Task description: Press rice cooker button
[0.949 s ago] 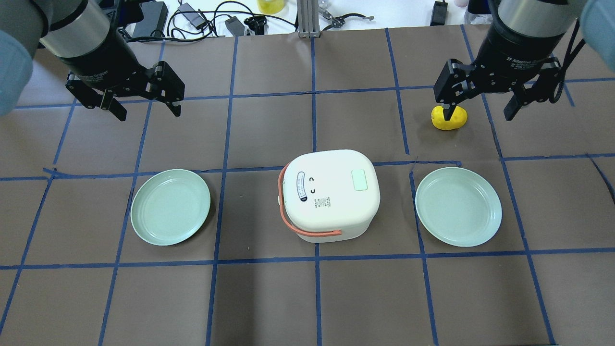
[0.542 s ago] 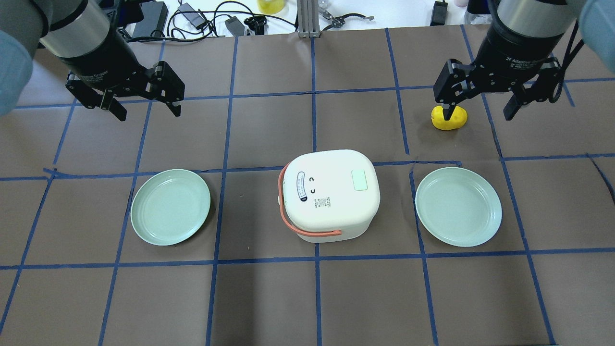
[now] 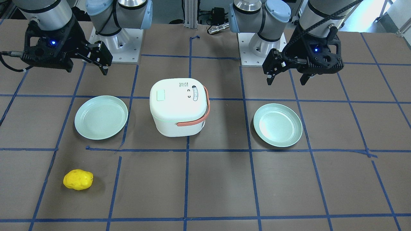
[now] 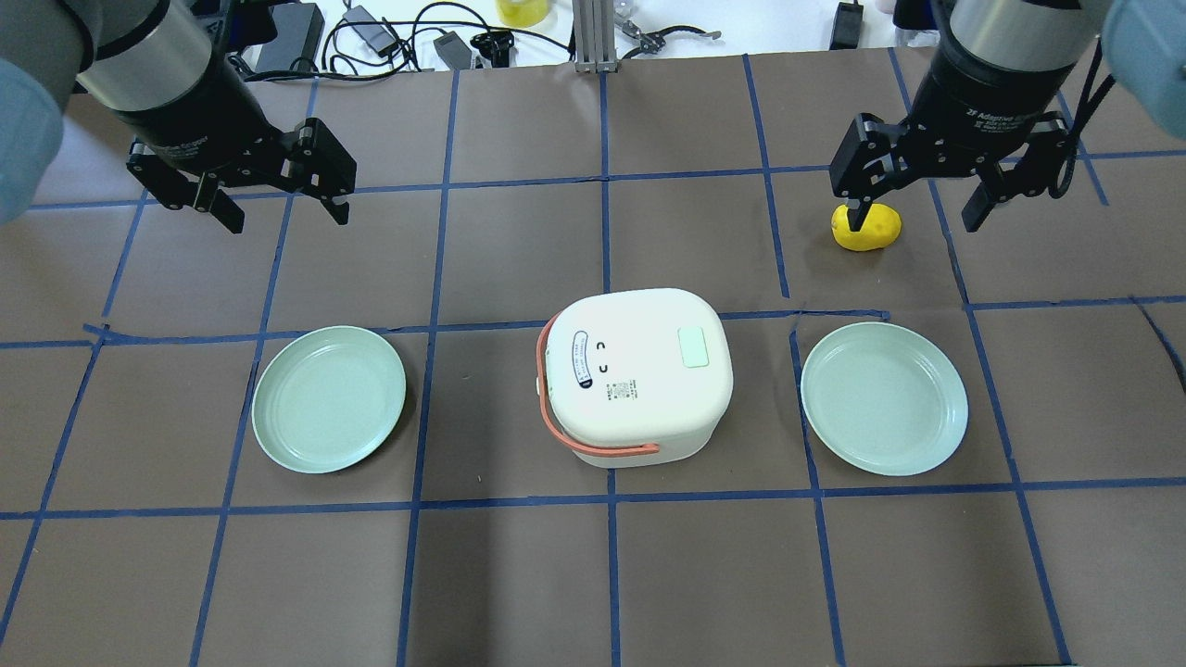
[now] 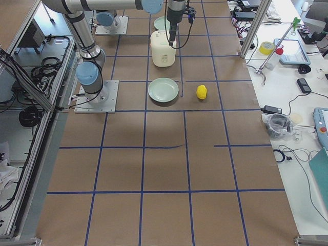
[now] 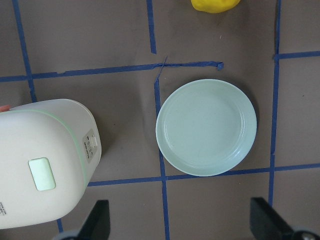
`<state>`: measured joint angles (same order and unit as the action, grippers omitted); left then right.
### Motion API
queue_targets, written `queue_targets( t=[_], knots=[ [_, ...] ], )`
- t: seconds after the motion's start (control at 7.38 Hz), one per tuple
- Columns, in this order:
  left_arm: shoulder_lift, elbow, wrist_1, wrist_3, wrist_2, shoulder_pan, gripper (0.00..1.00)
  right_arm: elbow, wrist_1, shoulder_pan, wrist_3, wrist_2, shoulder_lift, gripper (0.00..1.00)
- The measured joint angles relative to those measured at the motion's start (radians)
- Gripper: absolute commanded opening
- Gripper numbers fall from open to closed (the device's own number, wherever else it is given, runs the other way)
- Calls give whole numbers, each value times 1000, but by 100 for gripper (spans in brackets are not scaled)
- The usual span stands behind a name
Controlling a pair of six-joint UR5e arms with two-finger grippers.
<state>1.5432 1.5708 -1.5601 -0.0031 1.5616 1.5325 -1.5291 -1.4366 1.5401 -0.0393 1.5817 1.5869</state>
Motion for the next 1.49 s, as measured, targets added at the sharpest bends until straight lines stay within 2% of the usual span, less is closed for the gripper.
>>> queue_targets(
  t=[0.81,1.08,1.22,1.36,1.49],
  knots=[
    [0,0,0,0,0,0,100,0,4,1,0,1,0,98],
    [0,0,0,0,0,0,100,-4,-6,10,-50,-20,-7,32],
    [0,0,0,0,0,0,100,-5,-9,14,-79,-45,-12,11],
    [0,0,0,0,0,0,100,-7,-11,19,-96,-75,-16,0],
    [0,0,0,-1,0,0,100,-8,-11,31,-112,-96,-23,0]
  ],
)
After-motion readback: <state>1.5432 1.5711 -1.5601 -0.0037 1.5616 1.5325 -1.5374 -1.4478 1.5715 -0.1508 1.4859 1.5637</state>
